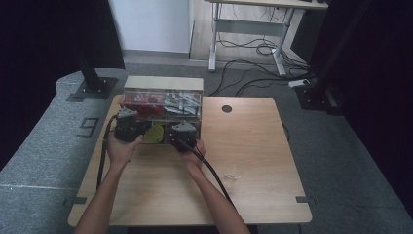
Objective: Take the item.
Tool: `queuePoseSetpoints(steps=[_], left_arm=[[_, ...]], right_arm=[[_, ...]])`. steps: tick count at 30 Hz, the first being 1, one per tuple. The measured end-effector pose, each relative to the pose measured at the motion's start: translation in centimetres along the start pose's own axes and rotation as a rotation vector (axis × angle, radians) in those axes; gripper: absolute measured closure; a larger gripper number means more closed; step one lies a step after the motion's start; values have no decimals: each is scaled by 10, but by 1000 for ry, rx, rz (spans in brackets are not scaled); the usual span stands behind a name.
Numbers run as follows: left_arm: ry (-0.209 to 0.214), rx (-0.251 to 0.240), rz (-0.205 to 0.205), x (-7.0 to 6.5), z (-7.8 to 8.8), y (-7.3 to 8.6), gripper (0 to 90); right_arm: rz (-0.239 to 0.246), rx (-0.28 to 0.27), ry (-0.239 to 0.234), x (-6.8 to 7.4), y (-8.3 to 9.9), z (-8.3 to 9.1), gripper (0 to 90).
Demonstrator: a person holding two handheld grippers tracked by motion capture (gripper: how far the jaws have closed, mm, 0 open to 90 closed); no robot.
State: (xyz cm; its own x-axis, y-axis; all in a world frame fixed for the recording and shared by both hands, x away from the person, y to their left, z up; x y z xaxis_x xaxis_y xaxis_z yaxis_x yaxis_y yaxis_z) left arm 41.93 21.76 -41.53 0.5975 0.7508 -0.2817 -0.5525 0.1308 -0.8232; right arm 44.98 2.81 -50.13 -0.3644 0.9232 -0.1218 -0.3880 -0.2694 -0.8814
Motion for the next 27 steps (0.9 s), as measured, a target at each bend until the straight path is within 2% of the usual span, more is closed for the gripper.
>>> queuePoseSetpoints(steps=[4, 10, 13, 18, 19, 21, 25, 27], left_arm=[[-1, -1, 1, 0, 0, 0, 893], [-1, -1, 2, 0, -1, 0, 892], [-1, 0, 2, 0, -1, 0, 892], [0, -2, 5, 0, -1, 0, 892], [0, -1, 5, 1, -1, 0, 892], [2, -1, 9, 1, -2, 0, 891], [3, 0, 10, 1, -2, 0, 891], [6, 0, 11, 2, -2, 0, 891]], right_arm=[[9, 6, -2, -1, 0, 0, 889], [10, 3, -21, -4, 0, 3, 893], [-15, -2, -29, -5, -1, 7, 893], [-14, -17, -35, -7, -2, 10, 890], [-14, -23, -37, -6, -2, 10, 848], [-13, -29, -38, -4, -2, 10, 690], [15, -19, -1, 2, -2, 4, 610], [18, -8, 10, 3, 0, 1, 629]])
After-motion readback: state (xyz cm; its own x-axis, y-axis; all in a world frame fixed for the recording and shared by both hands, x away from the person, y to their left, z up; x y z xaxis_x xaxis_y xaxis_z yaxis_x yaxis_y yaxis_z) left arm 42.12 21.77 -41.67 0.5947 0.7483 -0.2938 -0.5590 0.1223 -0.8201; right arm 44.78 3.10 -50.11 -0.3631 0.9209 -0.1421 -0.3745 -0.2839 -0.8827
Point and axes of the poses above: each handheld gripper's, and its own axes: z roughly backward along the jaws, y roughly out of its underside, x roughly to its left, the point moved 1 cm from there along -z, roughly forward along the jaws, and after that the axes turned 14 degrees about y, right-handed, at the moved point
